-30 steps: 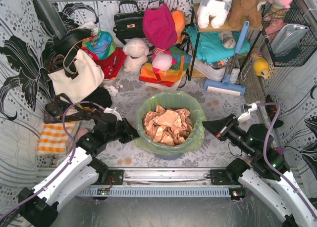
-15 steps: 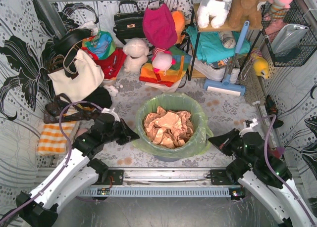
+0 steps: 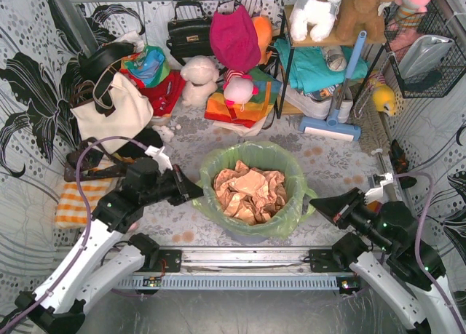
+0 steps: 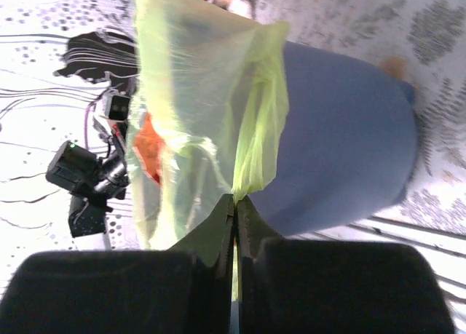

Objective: Tie the trash bag

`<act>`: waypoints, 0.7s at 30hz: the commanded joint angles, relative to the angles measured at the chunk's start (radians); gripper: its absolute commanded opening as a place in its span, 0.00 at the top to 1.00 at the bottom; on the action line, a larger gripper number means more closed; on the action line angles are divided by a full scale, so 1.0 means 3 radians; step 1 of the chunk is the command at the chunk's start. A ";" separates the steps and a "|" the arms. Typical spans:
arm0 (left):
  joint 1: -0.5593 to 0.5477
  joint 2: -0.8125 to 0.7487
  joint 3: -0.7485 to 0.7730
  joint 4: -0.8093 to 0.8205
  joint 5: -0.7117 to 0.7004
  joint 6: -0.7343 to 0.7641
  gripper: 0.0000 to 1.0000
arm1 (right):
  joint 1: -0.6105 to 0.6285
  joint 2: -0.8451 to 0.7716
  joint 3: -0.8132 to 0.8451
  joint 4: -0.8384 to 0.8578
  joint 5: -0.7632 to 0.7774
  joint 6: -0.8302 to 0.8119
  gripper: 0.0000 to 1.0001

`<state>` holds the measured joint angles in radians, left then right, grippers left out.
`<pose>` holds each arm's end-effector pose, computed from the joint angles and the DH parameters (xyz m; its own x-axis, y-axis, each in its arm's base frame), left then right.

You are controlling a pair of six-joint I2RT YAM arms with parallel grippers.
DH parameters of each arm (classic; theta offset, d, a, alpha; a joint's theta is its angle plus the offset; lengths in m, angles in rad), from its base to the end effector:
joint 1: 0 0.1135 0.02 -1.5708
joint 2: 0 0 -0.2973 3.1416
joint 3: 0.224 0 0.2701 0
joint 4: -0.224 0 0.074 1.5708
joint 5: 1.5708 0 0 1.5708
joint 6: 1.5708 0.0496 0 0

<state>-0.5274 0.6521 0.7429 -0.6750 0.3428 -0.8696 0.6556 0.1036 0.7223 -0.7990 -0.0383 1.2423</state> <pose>0.1136 -0.0855 0.3110 -0.8548 -0.3349 -0.3965 0.0980 0.6461 -0.7569 0.0191 0.0171 0.3237 -0.6507 0.6927 -0.3109 -0.0716 0.3516 0.9334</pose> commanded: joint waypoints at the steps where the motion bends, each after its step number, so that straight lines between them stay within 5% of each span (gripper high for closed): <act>1: -0.0008 -0.0015 0.0345 0.0118 0.0144 0.0026 0.93 | -0.0007 0.0135 -0.0017 0.0804 -0.0068 0.0095 1.00; 21: -0.0005 0.0447 0.1381 0.0387 -0.0173 0.0263 0.96 | -0.0007 0.1514 0.0363 0.2795 -0.0433 -0.0424 1.00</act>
<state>-0.5274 0.7620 1.1027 -0.6666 0.3054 -0.8291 0.6556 0.5148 0.7937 -0.1596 -0.1246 1.1469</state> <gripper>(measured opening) 0.048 0.003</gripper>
